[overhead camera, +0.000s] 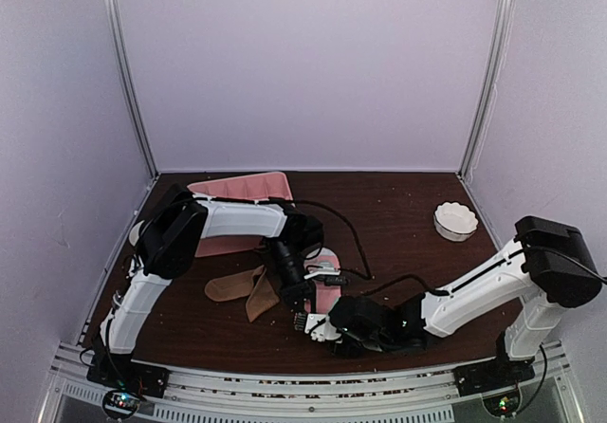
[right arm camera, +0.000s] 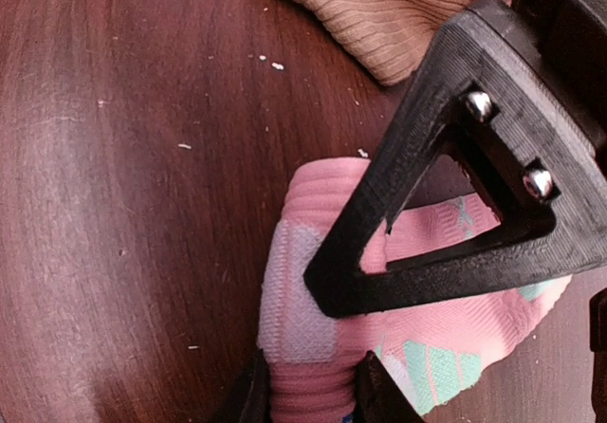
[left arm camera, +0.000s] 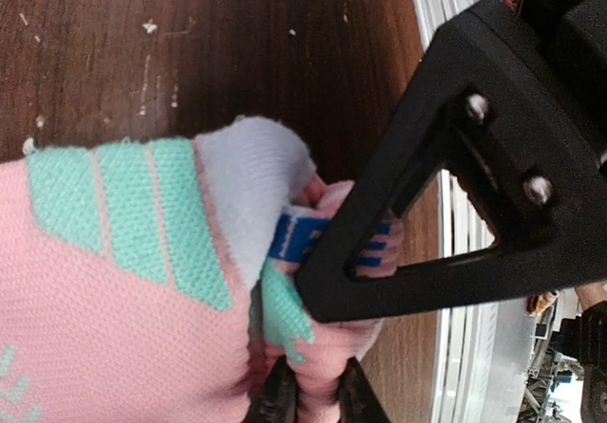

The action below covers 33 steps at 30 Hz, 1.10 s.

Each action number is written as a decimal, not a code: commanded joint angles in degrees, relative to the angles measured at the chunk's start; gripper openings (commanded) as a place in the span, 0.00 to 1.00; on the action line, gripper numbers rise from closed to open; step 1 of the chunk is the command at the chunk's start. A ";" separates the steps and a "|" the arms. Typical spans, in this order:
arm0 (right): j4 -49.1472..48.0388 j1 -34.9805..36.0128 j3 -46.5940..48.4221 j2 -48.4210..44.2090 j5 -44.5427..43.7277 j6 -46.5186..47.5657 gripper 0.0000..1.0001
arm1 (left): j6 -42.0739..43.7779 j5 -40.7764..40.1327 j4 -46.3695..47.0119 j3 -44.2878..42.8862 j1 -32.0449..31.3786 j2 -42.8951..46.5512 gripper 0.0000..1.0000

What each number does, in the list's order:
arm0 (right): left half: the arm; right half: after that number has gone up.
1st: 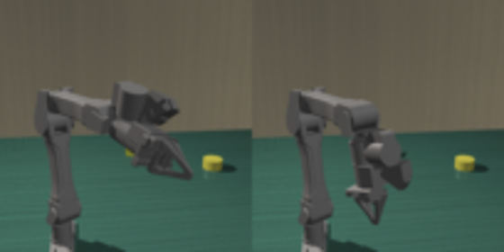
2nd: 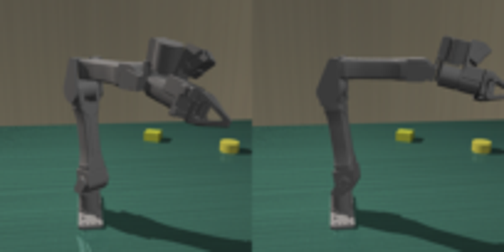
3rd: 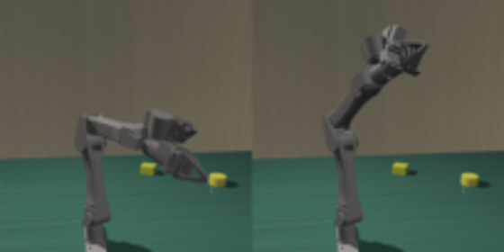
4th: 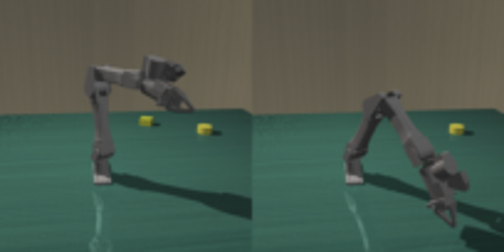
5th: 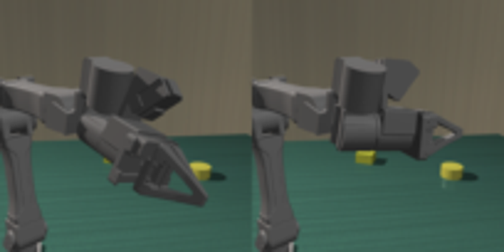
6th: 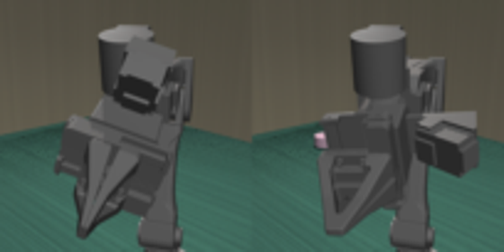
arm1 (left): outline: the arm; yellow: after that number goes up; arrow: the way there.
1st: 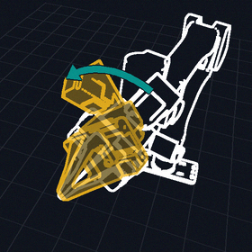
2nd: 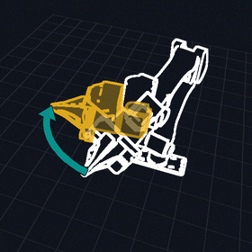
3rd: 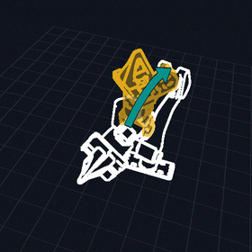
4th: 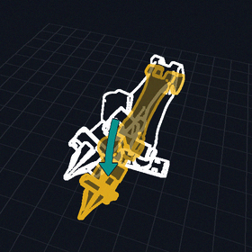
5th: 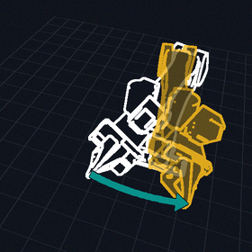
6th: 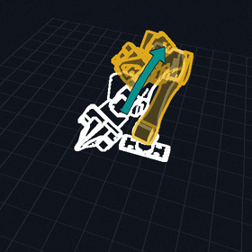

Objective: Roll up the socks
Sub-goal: Pick up the sock from the center of the board.

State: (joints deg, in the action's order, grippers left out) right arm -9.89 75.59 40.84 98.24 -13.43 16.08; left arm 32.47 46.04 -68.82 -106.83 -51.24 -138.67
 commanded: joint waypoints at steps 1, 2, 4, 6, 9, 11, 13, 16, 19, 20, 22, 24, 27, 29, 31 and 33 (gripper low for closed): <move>3.34 -0.58 0.29 3.02 2.32 -2.85 0.27 | 1.77 -11.53 2.11 2.58 0.18 -4.42 0.24; 3.92 -0.73 0.55 3.54 2.35 -4.18 0.27 | 2.10 -11.41 2.09 2.71 0.18 -4.09 0.29; 5.89 -1.18 1.57 5.03 2.88 -6.76 0.25 | 3.49 -10.67 1.85 3.44 0.18 -2.94 0.36; 8.29 -2.13 2.62 6.66 5.34 -9.67 0.22 | 5.81 -8.94 1.93 4.88 0.39 -1.10 0.42; 9.69 -3.73 2.99 8.25 9.93 -14.39 0.13 | 7.45 -7.98 5.00 8.64 0.77 3.19 0.52; 9.04 -4.54 2.13 8.47 13.16 -17.72 0.09 | 8.43 -8.09 7.65 11.68 1.09 7.13 0.60; 7.71 -4.90 0.54 8.24 16.01 -21.00 0.06 | 7.38 -9.13 12.59 15.30 1.39 11.73 0.61; 6.00 -5.00 -1.75 8.61 19.70 -25.69 0.00 | 5.73 -10.15 20.65 22.21 1.91 18.62 0.78; 3.83 -5.21 -4.16 8.75 21.27 -30.56 0.00 | 5.42 -10.87 26.41 27.07 1.89 23.36 0.79; 3.00 -5.46 -5.01 8.73 21.76 -32.25 0.00 | 5.72 -10.75 27.74 28.27 1.89 24.38 0.79; 2.22 -6.06 -6.23 8.64 22.76 -35.75 0.00 | 6.88 -10.46 28.97 29.94 1.93 25.69 0.78; 1.32 -6.79 -7.22 8.66 24.35 -38.89 0.00 | 7.92 -10.52 30.07 31.44 1.93 26.54 0.76; 0.29 -7.88 -8.09 9.13 26.63 -43.42 0.00 | 9.74 -10.29 33.73 35.28 1.52 29.35 0.72; -0.22 -8.86 -8.20 9.93 28.44 -45.90 0.00 | 10.67 -10.64 35.64 37.46 0.82 30.61 0.70; -0.98 -9.45 -8.22 11.09 30.50 -47.60 0.00 | 11.27 -11.20 36.22 38.43 -0.06 30.83 0.66; -1.24 -9.66 -8.27 11.83 31.36 -48.52 0.00 | 11.59 -11.93 37.06 39.05 -0.51 30.93 0.63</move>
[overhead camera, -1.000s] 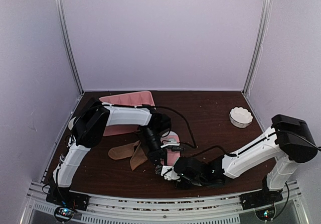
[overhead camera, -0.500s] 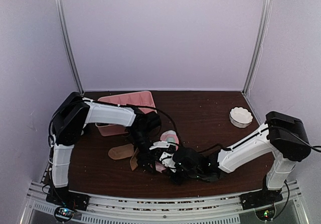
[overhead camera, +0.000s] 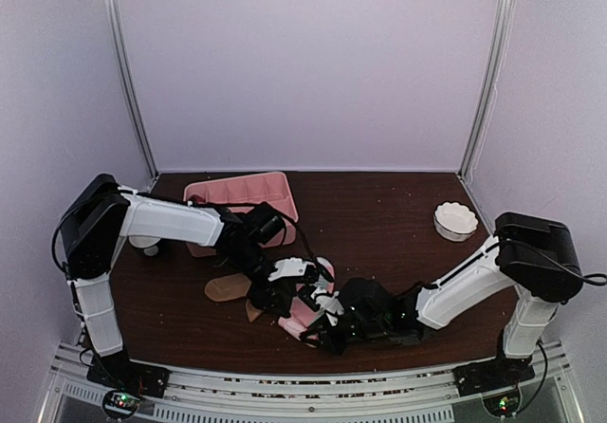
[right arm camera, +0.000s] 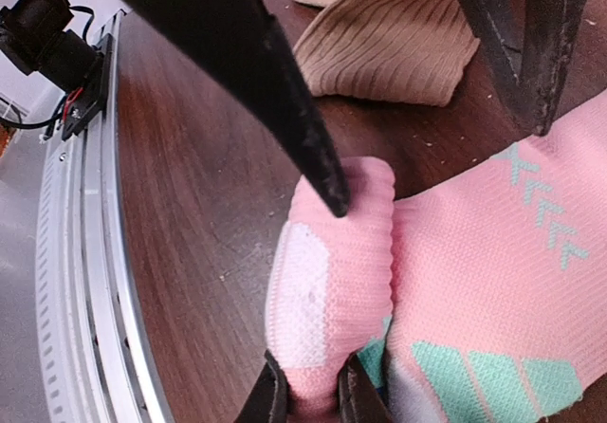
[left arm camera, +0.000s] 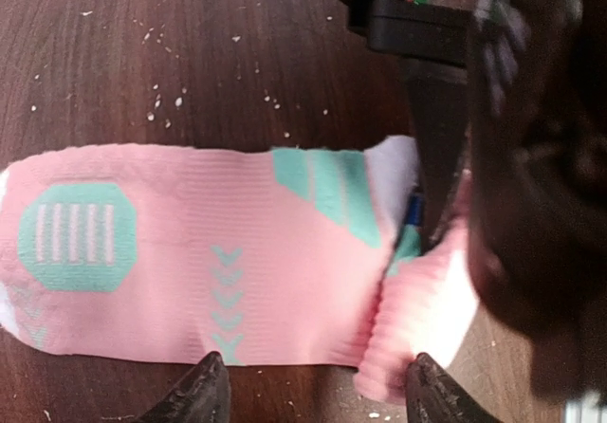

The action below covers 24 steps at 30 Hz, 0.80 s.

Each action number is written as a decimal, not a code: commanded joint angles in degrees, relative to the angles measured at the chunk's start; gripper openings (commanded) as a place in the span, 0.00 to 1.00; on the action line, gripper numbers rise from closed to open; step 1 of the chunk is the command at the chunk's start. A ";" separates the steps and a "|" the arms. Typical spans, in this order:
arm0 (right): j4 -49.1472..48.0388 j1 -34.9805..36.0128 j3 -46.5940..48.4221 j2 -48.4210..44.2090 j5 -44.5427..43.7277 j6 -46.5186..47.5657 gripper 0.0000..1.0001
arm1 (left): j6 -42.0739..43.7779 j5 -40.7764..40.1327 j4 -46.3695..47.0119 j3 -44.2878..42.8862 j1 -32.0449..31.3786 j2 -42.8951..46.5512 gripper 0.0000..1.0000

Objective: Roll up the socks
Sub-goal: Pick up the sock from the center of the board.

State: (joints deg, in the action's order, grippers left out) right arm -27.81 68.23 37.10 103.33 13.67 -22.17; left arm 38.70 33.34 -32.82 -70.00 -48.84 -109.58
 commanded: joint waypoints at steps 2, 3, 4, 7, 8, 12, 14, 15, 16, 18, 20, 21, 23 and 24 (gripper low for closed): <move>16.25 -2.61 -5.23 7.17 4.02 -11.47 0.00 | 5.55 0.83 1.87 2.72 -2.94 2.12 0.62; 16.06 -2.92 -5.62 7.48 4.11 -12.04 0.00 | 5.78 1.12 1.96 2.92 -2.85 2.35 0.62; 15.63 -3.16 -6.20 7.76 4.16 -12.50 0.00 | 6.15 1.49 1.91 3.40 -2.84 2.73 0.63; 16.48 -4.06 -7.39 8.30 2.85 -13.58 0.00 | 6.50 2.23 2.36 4.63 -2.63 4.67 0.70; 16.50 -4.33 -7.90 8.23 2.55 -13.66 0.00 | 6.12 2.36 2.90 5.03 -2.26 5.43 0.73; 16.17 -5.24 -9.23 7.57 1.96 -14.46 0.00 | 3.24 7.23 4.99 5.38 0.96 7.69 0.76; 17.20 -5.46 -8.61 7.44 1.81 -14.11 0.00 | 0.97 13.21 7.78 6.96 3.30 10.33 0.77; 17.85 -5.46 -8.32 7.49 1.54 -13.97 0.00 | 0.94 13.98 8.23 7.42 3.18 11.06 0.77; 18.17 -5.61 -8.20 7.54 1.29 -13.94 0.00 | 1.42 14.36 8.22 7.97 2.89 11.76 0.77; 18.55 -5.98 -7.92 7.88 1.52 -13.74 0.00 | 2.94 13.61 7.26 8.15 1.76 11.91 0.75; 18.58 -6.59 -7.98 8.39 2.27 -13.69 0.00 | 4.87 11.36 6.19 8.10 0.26 11.04 0.71; 18.39 -6.92 -8.13 8.58 2.84 -13.85 0.00 | 5.93 9.99 5.93 8.15 -0.50 10.38 0.69; 17.37 -7.65 -8.72 9.00 4.25 -14.22 0.00 | 7.47 7.23 6.38 8.27 -1.65 9.13 0.66; 16.58 -7.94 -9.18 9.18 5.30 -14.44 0.00 | 8.07 5.87 7.02 8.36 -2.02 8.57 0.64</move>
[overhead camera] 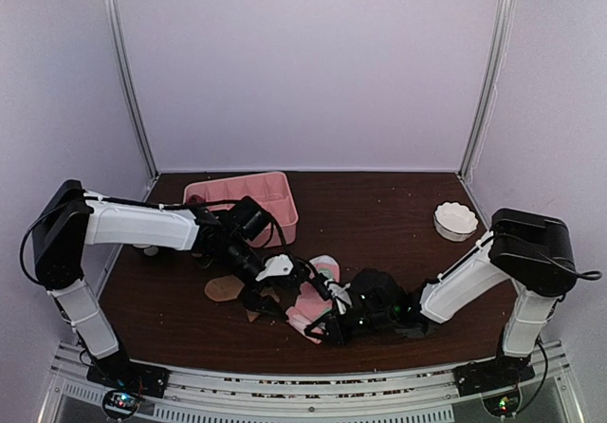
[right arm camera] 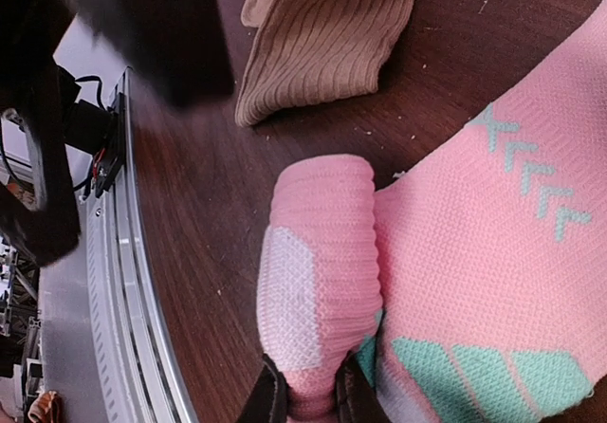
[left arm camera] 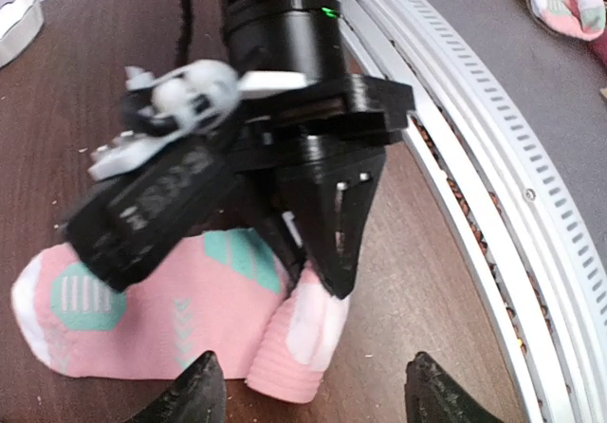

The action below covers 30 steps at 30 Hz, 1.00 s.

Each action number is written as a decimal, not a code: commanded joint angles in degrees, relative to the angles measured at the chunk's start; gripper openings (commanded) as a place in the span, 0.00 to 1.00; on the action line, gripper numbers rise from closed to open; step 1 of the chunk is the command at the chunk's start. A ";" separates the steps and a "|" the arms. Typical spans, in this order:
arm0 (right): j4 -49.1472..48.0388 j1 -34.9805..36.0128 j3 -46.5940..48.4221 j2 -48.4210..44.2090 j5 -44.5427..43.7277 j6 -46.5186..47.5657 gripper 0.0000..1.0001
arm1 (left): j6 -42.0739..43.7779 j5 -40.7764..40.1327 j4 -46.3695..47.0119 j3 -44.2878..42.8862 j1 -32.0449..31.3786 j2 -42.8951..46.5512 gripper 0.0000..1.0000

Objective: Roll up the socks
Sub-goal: Pick up the sock from the center of the board.

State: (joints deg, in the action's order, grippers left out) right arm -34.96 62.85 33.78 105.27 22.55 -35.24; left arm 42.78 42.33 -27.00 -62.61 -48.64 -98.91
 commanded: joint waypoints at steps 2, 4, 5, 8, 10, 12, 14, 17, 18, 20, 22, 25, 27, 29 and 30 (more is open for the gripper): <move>21.92 -3.16 -6.44 7.75 -1.53 -1.82 0.00 | 4.72 -4.68 2.64 1.06 -2.48 -3.22 0.63; 21.62 -3.56 -6.41 8.64 0.29 -2.04 0.00 | 6.08 -5.58 3.17 0.52 -2.51 -4.27 0.62; 21.67 -3.69 -6.22 9.24 1.21 -2.07 0.00 | 6.41 -6.13 3.41 0.08 -2.58 -4.94 0.62; 22.72 -4.20 -5.17 11.01 3.37 -1.98 0.00 | 7.38 -7.83 4.33 -0.76 -3.17 -6.67 0.58; 22.83 -4.55 -4.84 12.02 4.38 -1.96 0.00 | 8.15 -9.20 4.73 -0.75 -3.94 -7.37 0.55; 22.74 -5.03 -4.84 12.38 4.71 -2.00 0.00 | 8.40 -10.55 5.53 -0.40 -4.60 -7.87 0.52; 22.43 -5.20 -4.98 12.48 5.03 -1.93 0.00 | 8.39 -12.19 6.66 0.09 -5.10 -8.32 0.48; 22.96 -5.43 -4.80 12.67 5.09 -1.76 0.00 | 7.56 -13.34 7.70 0.20 -5.31 -9.17 0.46; 23.14 -5.41 -4.59 12.66 5.13 -1.68 0.00 | 7.40 -13.43 7.77 0.13 -5.40 -9.35 0.44; 23.50 -5.51 -4.31 12.54 5.14 -1.76 0.00 | 7.47 -13.67 7.76 0.09 -5.84 -9.69 0.37; 23.58 -5.53 -3.86 12.15 5.37 -1.97 0.00 | 7.48 -13.65 7.61 0.12 -6.10 -9.93 0.25; 23.10 -5.54 -3.47 10.50 4.91 -2.38 0.01 | 6.31 -13.34 6.29 -1.06 -6.11 -10.72 0.08; 21.36 -5.52 -3.76 7.90 3.91 -2.67 0.13 | 4.63 -12.52 4.11 -2.37 -6.04 -11.71 0.00; 20.86 -5.34 -4.24 4.76 1.10 -2.01 0.22 | 3.38 -10.43 2.01 -3.50 -5.51 -12.48 0.00; 20.90 -5.29 -4.49 3.06 -0.87 -1.38 0.24 | 2.76 -9.55 0.96 -4.15 -5.17 -12.87 0.00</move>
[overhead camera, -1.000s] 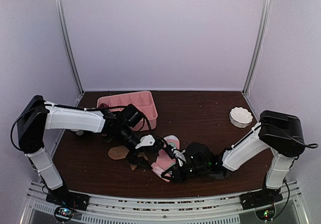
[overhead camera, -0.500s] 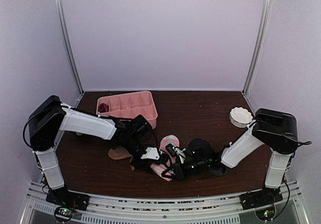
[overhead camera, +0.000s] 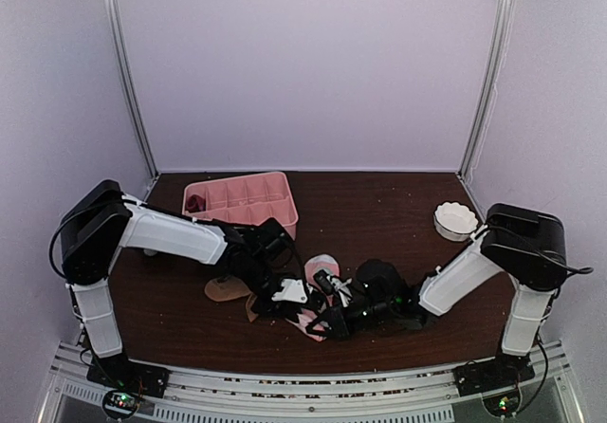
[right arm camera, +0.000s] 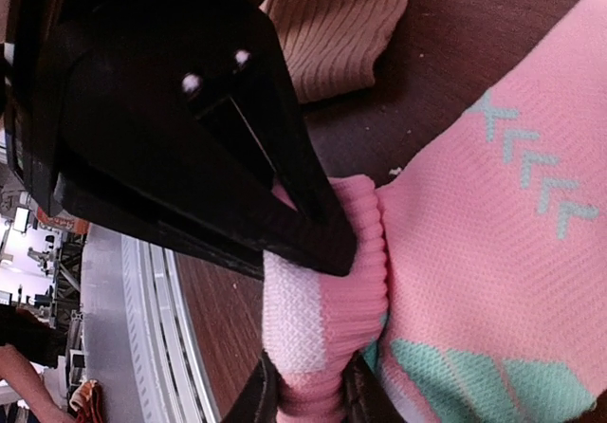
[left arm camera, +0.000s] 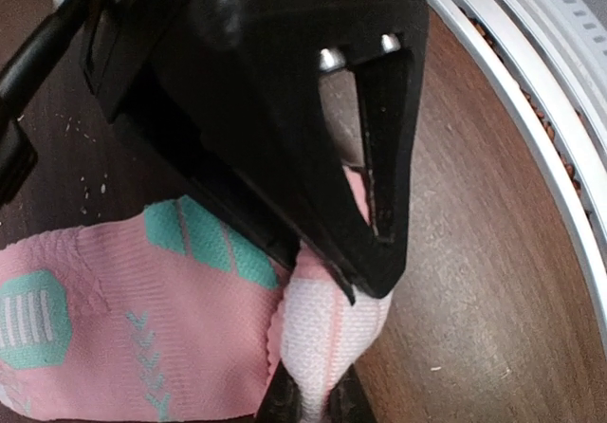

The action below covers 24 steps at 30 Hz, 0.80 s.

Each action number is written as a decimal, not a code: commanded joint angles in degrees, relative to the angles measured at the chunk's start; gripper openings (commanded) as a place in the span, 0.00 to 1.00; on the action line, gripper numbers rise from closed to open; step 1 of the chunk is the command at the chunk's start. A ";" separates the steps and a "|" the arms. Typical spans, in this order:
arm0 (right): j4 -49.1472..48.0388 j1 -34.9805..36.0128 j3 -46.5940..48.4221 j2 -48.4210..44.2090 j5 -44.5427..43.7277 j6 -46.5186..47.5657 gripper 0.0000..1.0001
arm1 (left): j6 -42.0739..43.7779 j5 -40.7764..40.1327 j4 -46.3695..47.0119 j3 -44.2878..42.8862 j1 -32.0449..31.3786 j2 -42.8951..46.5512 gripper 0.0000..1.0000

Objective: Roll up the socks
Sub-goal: Pick up the sock from the center of the board.

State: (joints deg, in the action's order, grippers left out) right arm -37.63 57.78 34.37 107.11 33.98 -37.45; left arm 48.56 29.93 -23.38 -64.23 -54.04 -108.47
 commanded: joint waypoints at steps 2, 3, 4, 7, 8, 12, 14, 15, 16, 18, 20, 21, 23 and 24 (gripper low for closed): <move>22.84 0.07 -6.49 -2.96 -16.46 1.74 0.25 | -4.03 4.41 -5.68 -4.49 1.01 -4.70 0.00; 21.80 0.24 -8.00 -5.61 -18.23 1.97 0.27 | -4.49 5.30 -7.46 -5.60 1.49 -5.59 0.00; 20.75 0.51 -9.13 -8.27 -19.75 2.21 0.31 | -4.84 5.89 -9.16 -6.57 1.82 -6.49 0.00; 18.81 0.85 -11.92 -15.71 -23.47 2.50 0.45 | -5.42 5.58 -13.75 -9.33 2.01 -9.08 0.00; 18.92 0.89 -12.41 -18.11 -24.69 2.74 0.47 | -6.07 5.32 -14.77 -10.27 2.01 -9.91 0.00; 19.23 1.58 -14.58 -26.36 -29.45 4.39 0.51 | -8.06 4.43 -19.31 -14.88 2.01 -13.25 0.00; 19.60 2.23 -15.93 -30.90 -32.59 5.09 0.51 | -8.78 3.99 -20.73 -16.32 1.99 -14.26 0.00; 20.14 2.61 -16.45 -33.23 -34.31 5.49 0.51 | -8.98 3.85 -21.37 -16.85 2.01 -14.57 0.00; 21.06 2.93 -16.73 -35.57 -36.03 5.99 0.52 | -9.09 3.66 -21.88 -17.27 2.01 -14.91 0.00; 23.55 3.40 -16.65 -39.84 -39.85 7.24 0.60 | -9.47 3.37 -23.47 -18.75 2.01 -15.92 0.00; 26.24 3.51 -16.02 -43.53 -43.40 8.52 0.98 | -10.06 3.25 -26.31 -21.14 2.01 -18.11 0.00; 27.56 3.48 -15.60 -45.31 -45.45 8.76 1.00 | -10.39 3.34 -27.77 -22.40 2.01 -19.20 0.00; 27.29 3.37 -15.85 -48.35 -48.73 9.65 1.00 | -10.98 3.96 -29.96 -24.18 2.01 -20.83 0.00; 27.82 3.28 -16.02 -49.57 -50.95 9.05 1.00 | -11.30 4.44 -30.53 -24.51 2.01 -21.38 0.00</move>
State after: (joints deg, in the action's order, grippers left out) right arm -13.58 61.04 17.96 61.80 -5.65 -30.02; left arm 39.24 37.80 -46.57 -88.16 -52.21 -124.57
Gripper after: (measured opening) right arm 0.993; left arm 0.040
